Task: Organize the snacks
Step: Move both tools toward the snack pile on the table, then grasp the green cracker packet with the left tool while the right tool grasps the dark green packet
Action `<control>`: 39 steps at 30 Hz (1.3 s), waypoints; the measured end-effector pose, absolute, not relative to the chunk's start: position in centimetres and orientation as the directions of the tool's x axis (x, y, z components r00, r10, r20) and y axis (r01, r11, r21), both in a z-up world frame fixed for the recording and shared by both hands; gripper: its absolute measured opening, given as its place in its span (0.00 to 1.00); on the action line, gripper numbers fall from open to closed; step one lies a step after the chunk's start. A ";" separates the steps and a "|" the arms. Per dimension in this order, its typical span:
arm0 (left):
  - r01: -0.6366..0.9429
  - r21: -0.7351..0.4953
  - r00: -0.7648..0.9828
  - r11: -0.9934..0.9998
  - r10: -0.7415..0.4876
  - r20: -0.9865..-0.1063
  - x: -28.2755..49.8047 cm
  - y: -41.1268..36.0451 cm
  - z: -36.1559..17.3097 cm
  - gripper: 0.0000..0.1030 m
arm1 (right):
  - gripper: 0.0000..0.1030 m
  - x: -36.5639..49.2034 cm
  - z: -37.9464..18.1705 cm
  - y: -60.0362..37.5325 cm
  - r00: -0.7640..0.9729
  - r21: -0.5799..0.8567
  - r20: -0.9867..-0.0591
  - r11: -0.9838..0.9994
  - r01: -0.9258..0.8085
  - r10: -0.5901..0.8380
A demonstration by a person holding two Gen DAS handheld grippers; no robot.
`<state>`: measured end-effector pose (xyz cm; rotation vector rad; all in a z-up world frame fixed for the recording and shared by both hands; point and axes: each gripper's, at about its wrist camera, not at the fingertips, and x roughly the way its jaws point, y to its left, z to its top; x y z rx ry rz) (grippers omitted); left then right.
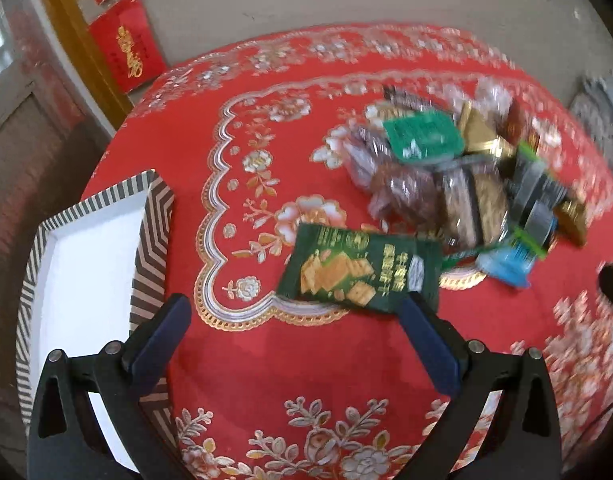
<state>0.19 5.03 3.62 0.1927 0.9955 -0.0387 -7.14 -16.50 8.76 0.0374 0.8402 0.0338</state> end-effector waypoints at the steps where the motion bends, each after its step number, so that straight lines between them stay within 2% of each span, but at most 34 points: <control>1: 0.116 0.134 0.545 0.984 0.050 -0.837 0.2 5.1 3.7 1.00 | 0.99 -7.2 8.7 -16.5 0.665 0.052 -0.745 0.999 -0.016 0.050; 9: 0.113 0.064 0.546 0.992 -0.008 -0.837 0.0 4.2 4.1 1.00 | 0.99 -8.0 9.4 -15.6 0.676 0.019 -0.736 0.999 -0.047 0.046; 16: 0.040 -0.112 0.465 0.993 -0.117 -0.877 1.3 4.1 3.3 1.00 | 0.99 -8.0 9.4 -16.3 0.670 0.036 -0.741 0.999 -0.040 0.054; 19: -0.016 -0.068 0.453 0.998 -0.054 -0.890 2.2 4.3 2.9 1.00 | 0.99 -8.3 9.3 -16.4 0.672 0.033 -0.739 0.998 -0.046 0.055; 27: -0.084 -0.038 0.415 0.996 0.001 -0.910 4.8 4.2 1.2 1.00 | 0.99 -8.6 9.0 -18.2 0.676 0.084 -0.732 0.996 -0.028 0.081; 30: -0.092 -0.042 0.401 0.995 -0.001 -0.916 5.6 3.8 0.7 1.00 | 0.99 -8.6 8.6 -18.5 0.670 0.099 -0.736 0.995 -0.031 0.094; 34: -0.089 0.012 0.399 0.996 0.047 -0.916 6.2 3.1 0.4 1.00 | 0.99 -8.6 8.3 -18.6 0.664 0.092 -0.742 0.995 -0.034 0.091; 39: -0.029 0.016 0.396 0.999 0.026 -0.918 3.9 3.9 0.4 1.00 | 0.99 -8.5 8.1 -18.8 0.661 0.106 -0.744 0.994 -0.033 0.101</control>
